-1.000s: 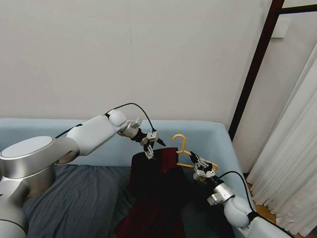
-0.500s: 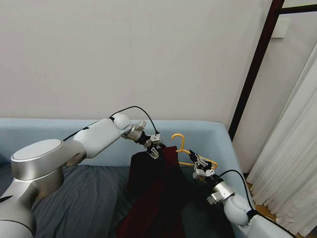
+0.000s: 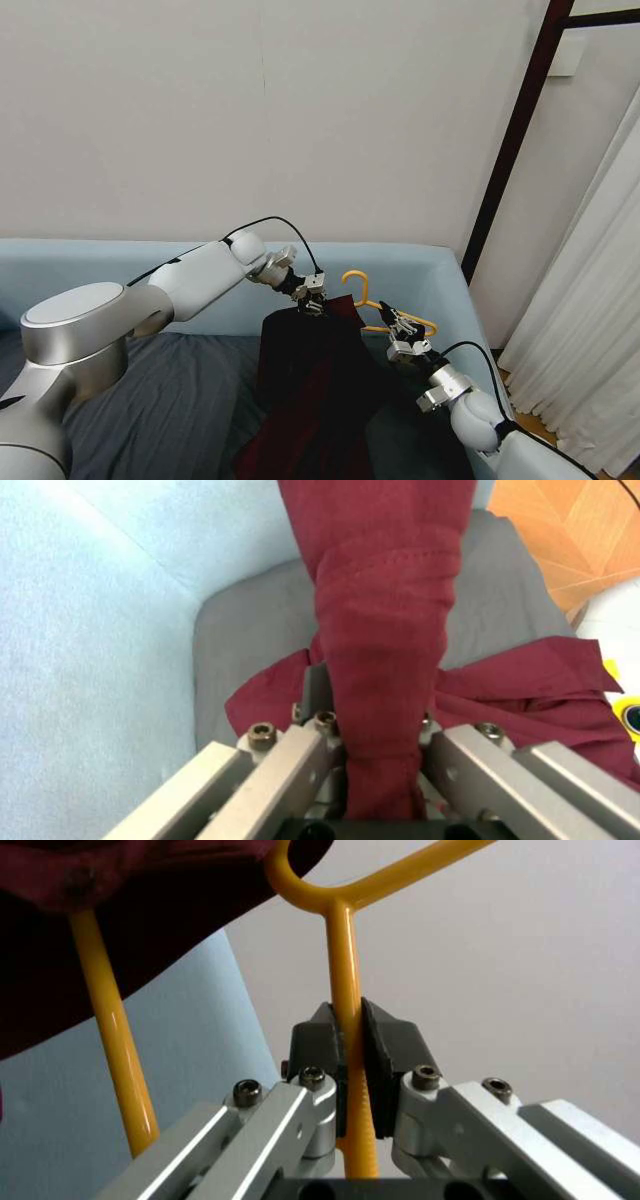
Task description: Pick up the clothes from the sofa and hang them on the clothes hanger.
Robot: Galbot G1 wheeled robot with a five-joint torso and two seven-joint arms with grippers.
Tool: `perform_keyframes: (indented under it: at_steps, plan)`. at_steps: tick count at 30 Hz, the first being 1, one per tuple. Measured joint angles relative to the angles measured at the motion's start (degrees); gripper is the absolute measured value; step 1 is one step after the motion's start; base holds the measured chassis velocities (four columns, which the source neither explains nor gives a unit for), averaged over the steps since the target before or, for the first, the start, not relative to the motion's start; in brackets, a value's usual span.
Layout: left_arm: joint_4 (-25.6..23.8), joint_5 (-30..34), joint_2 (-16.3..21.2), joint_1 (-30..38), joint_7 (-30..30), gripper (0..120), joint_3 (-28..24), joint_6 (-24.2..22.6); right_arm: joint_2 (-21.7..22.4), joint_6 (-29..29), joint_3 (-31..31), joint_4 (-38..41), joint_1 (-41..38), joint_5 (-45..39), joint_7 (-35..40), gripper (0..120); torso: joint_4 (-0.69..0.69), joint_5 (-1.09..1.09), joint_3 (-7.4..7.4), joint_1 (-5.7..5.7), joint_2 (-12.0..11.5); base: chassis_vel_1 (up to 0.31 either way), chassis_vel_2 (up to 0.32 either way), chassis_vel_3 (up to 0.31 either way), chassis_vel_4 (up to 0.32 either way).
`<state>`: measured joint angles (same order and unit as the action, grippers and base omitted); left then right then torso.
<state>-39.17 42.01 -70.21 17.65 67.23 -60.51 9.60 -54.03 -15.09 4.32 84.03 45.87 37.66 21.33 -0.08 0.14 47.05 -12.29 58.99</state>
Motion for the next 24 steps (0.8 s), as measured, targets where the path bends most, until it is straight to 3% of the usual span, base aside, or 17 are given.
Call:
perform_keyframes:
  at_steps: [10, 24]
  plan:
    - [-1.24, -0.41, 1.17, -0.65, -0.67, 0, 0.71, 0.13, 0.21, 0.71, 0.73, 0.58, 0.0, -0.54, -0.33, 5, 0.0, 0.0, 0.0, 0.0, 0.0, 0.0, 0.0, 0.0, 0.0]
    - [-2.05, -2.25, 2.67, -1.02, 0.64, 0, 0.85, 0.62, 1.91, 1.2, -0.56, 5.73, 4.53, -7.77, -2.52, 53, 0.0, 0.0, 0.0, 0.0, 0.0, 0.0, 0.0, 0.0, 0.0]
